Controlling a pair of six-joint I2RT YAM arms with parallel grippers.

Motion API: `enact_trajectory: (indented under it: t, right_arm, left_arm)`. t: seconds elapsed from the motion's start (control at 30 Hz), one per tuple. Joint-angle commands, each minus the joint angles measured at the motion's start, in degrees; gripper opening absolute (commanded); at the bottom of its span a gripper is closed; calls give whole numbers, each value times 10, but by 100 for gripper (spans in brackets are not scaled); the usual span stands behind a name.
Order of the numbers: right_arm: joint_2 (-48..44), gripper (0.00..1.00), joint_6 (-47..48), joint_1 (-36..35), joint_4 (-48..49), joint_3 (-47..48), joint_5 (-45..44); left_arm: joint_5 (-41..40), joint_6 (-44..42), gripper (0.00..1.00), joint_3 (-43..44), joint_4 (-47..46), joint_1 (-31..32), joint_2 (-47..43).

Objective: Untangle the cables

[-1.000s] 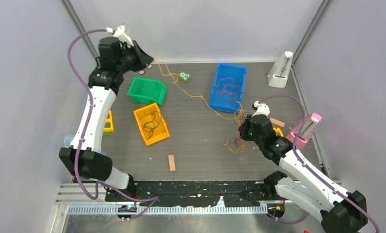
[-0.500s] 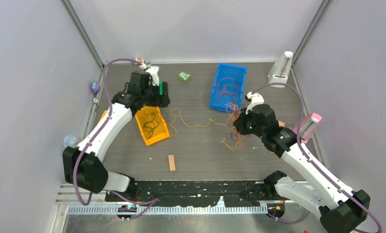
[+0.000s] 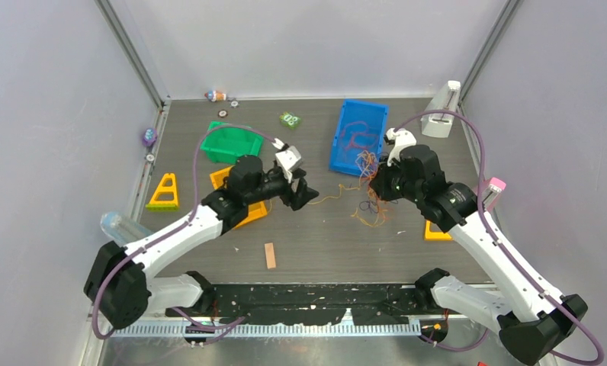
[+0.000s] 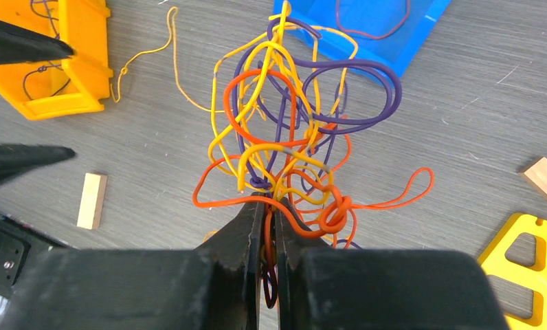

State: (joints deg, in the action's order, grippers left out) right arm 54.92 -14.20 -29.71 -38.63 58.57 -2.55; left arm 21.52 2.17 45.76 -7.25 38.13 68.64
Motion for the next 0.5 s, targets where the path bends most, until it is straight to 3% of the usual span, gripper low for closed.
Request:
enact_trajectory:
  t: [0.0, 0.47]
  right_arm:
    - [-1, 6, 13, 1, -11, 44, 41]
    - [-4, 5, 16, -4, -17, 57, 67]
  left_arm:
    - [47, -65, 69, -16, -213, 46, 32]
    - [50, 11, 57, 79, -294, 109, 154]
